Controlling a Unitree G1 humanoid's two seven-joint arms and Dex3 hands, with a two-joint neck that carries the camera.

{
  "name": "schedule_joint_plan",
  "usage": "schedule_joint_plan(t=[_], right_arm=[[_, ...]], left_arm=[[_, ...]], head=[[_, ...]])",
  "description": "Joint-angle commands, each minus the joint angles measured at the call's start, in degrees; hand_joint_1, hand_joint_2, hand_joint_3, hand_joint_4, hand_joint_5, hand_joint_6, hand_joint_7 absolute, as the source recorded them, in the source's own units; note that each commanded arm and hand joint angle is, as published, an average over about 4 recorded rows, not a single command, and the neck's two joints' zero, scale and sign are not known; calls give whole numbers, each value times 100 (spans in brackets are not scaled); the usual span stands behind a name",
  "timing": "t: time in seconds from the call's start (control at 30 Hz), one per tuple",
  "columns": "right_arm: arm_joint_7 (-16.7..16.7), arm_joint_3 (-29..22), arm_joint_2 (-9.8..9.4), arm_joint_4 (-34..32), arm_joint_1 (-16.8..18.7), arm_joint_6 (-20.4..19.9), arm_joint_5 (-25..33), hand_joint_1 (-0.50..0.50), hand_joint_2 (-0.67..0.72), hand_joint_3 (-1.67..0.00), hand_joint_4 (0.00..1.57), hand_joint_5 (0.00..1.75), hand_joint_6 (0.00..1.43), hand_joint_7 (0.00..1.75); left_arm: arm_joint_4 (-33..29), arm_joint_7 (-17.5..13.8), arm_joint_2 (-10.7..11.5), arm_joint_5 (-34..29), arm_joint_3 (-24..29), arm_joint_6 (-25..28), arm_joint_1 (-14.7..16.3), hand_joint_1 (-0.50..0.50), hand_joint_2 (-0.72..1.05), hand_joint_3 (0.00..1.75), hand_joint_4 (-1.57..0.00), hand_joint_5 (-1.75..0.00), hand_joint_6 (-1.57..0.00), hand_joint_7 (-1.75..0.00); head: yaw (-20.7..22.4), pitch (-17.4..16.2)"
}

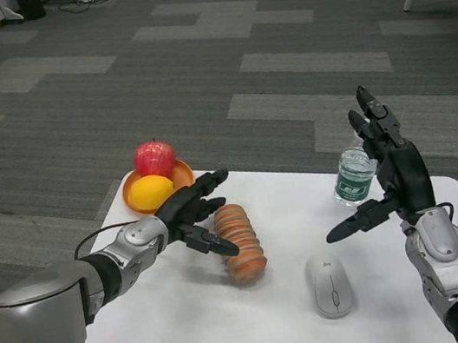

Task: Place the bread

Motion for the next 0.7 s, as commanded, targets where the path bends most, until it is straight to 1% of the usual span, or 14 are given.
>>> schedule_joint_plan(t=[0.03,0.1,0.3,0.47,0.57,0.63,0.7], right_arm=[[-16,-10,-33,16,-67,-20,28,-38,22,0,0,10,0,0],[-16,-14,-33,12,-67,-20,28,-38,22,0,0,10,0,0],[-16,-23,-33,-23,-67,-20,24,-38,22,0,0,10,0,0],[-16,-30,-33,-58,-58,-20,20,-38,22,0,0,10,0,0],[-16,-34,-33,-89,-49,-20,20,-38,19,0,0,10,0,0],[-16,-41,-33,-118,-38,-20,20,-35,15,0,0,10,0,0],[-16,-47,-33,-148,-25,-20,20,-35,15,0,0,10,0,0]], left_arm=[[13,57,0,55,147,-223,104,-34,7,9,0,-18,0,-7],[-9,105,0,59,169,-333,113,-34,7,9,0,-21,0,-7],[-215,162,0,103,375,-557,166,-34,7,9,0,-21,0,-7],[-457,166,15,233,725,-660,234,-34,7,9,0,-21,0,-7],[-756,155,37,277,993,-698,328,-34,7,9,0,-21,0,-7],[-1066,140,64,312,1252,-733,423,-34,3,9,0,-21,0,-7],[-1404,129,99,407,1560,-757,526,-34,-2,9,0,-15,0,-7]], head=[[-16,13],[-22,19],[-20,46],[-50,63],[-61,72],[-67,80],[-81,89]])
